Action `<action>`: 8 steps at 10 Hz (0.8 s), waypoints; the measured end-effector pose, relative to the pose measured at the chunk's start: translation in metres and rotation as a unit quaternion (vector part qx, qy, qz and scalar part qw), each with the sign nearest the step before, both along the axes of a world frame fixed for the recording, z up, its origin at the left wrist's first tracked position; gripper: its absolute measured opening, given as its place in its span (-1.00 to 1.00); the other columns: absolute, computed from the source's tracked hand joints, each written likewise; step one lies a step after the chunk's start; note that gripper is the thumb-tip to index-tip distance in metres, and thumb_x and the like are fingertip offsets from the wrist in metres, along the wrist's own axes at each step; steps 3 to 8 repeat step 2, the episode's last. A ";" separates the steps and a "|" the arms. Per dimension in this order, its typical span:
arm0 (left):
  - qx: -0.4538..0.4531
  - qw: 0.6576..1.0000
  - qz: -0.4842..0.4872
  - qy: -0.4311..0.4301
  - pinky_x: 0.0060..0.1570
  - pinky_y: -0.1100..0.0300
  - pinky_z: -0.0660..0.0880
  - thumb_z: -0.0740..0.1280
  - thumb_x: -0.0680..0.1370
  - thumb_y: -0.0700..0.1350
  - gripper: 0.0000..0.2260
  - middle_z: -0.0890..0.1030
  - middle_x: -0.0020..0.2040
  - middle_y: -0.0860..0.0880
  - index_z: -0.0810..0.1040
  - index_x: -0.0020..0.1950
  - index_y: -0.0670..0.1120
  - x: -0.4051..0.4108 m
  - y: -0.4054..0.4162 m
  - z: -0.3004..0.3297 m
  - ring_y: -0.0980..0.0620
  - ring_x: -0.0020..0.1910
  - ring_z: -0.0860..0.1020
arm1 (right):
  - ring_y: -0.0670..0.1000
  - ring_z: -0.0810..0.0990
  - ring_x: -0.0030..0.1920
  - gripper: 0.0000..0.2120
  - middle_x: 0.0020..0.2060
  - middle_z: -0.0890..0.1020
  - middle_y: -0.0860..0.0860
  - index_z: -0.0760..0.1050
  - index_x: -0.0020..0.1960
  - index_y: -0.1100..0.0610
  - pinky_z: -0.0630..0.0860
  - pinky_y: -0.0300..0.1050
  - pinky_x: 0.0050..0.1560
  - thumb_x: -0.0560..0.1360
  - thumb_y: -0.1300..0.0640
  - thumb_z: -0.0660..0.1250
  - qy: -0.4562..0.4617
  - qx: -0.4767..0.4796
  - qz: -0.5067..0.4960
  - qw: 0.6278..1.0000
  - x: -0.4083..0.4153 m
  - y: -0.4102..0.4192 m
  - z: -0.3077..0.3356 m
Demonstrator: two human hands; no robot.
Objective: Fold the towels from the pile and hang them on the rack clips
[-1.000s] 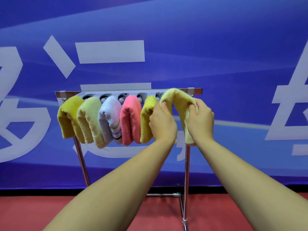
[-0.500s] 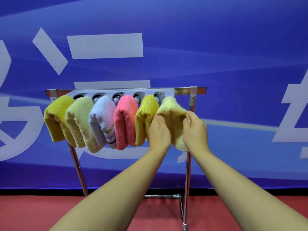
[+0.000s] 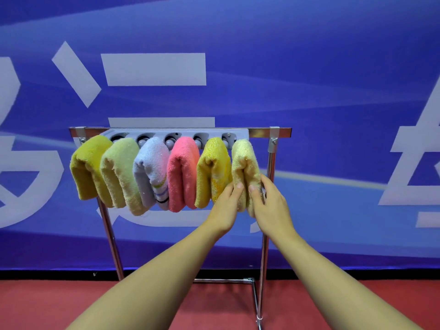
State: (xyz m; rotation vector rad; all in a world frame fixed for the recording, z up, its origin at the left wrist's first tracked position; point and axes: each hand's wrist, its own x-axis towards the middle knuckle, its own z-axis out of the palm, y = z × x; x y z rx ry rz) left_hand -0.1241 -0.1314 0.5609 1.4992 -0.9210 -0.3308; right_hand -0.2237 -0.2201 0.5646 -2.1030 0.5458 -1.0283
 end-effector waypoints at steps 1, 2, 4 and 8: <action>0.055 0.992 0.075 -0.088 0.13 0.14 0.49 0.15 0.70 0.14 -0.68 0.68 0.10 0.04 0.58 0.27 0.03 0.000 0.020 0.003 0.09 0.09 0.60 | -0.05 0.37 0.49 -0.53 0.50 0.40 -0.16 0.23 0.57 -0.13 0.42 0.07 0.42 0.68 -0.14 0.14 -0.011 -0.026 -0.022 0.999 -0.009 0.011 0.008; 0.088 0.971 0.161 -0.155 0.19 0.06 0.51 0.17 0.68 0.14 -0.69 0.67 0.17 0.09 0.57 0.32 0.09 -0.002 0.042 0.013 0.02 0.16 0.61 | -0.04 0.28 0.55 -0.51 0.56 0.33 -0.14 0.22 0.59 -0.07 0.32 0.20 0.49 0.68 -0.12 0.12 -0.006 -0.059 -0.040 0.997 -0.015 0.025 0.022; 0.088 0.971 0.161 -0.155 0.19 0.06 0.51 0.17 0.68 0.14 -0.69 0.67 0.17 0.09 0.57 0.32 0.09 -0.002 0.042 0.013 0.02 0.16 0.61 | -0.04 0.28 0.55 -0.51 0.56 0.33 -0.14 0.22 0.59 -0.07 0.32 0.20 0.49 0.68 -0.12 0.12 -0.006 -0.059 -0.040 0.997 -0.015 0.025 0.022; 0.088 0.971 0.161 -0.155 0.19 0.06 0.51 0.17 0.68 0.14 -0.69 0.67 0.17 0.09 0.57 0.32 0.09 -0.002 0.042 0.013 0.02 0.16 0.61 | -0.04 0.28 0.55 -0.51 0.56 0.33 -0.14 0.22 0.59 -0.07 0.32 0.20 0.49 0.68 -0.12 0.12 -0.006 -0.059 -0.040 0.997 -0.015 0.025 0.022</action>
